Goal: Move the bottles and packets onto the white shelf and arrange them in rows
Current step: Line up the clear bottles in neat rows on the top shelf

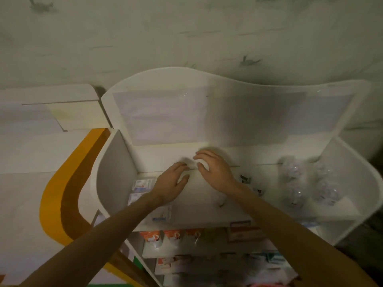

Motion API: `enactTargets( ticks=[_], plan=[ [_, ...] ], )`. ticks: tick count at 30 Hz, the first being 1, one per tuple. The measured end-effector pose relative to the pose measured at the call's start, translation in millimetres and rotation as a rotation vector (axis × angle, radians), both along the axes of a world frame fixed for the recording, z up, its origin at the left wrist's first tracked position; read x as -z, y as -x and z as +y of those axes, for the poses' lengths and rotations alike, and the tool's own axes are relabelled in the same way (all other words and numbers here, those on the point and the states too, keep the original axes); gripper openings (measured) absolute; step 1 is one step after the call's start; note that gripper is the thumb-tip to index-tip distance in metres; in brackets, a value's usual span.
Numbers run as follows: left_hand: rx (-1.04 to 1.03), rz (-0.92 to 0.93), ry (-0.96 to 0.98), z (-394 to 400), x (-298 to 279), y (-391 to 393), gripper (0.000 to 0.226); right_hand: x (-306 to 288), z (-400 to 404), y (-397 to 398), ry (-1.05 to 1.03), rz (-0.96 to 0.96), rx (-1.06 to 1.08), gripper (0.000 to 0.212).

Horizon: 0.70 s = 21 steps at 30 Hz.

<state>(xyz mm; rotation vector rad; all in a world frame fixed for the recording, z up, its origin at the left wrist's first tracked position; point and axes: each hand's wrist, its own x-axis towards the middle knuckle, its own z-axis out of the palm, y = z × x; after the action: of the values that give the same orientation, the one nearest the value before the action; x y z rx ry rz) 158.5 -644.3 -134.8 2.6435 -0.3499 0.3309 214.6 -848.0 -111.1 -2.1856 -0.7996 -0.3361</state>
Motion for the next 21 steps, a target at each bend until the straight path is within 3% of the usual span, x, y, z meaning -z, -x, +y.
enactTargets(
  ticks=[3, 8, 15, 21],
  plan=[
    [0.079, -0.027, 0.000, -33.4, -2.2, -8.4, 0.036, -9.9, -38.8, -3.0, -0.012, -0.021, 0.111, 0.023],
    [0.105, 0.026, -0.039, -69.5, -5.4, -28.5, 0.039, -8.5, -86.6, -9.1, 0.139, -0.029, 0.254, 0.026],
    [0.198, 0.108, -0.264, -88.6, -26.1, -59.0, 0.054, -9.3, -132.6, -23.0, 0.390, 0.219, 0.324, 0.047],
    [0.305, 0.148, -0.489, -94.4, -26.3, -77.4, 0.065, -4.2, -147.3, -29.0, 0.341, 0.386, 0.309, 0.057]
  ],
)
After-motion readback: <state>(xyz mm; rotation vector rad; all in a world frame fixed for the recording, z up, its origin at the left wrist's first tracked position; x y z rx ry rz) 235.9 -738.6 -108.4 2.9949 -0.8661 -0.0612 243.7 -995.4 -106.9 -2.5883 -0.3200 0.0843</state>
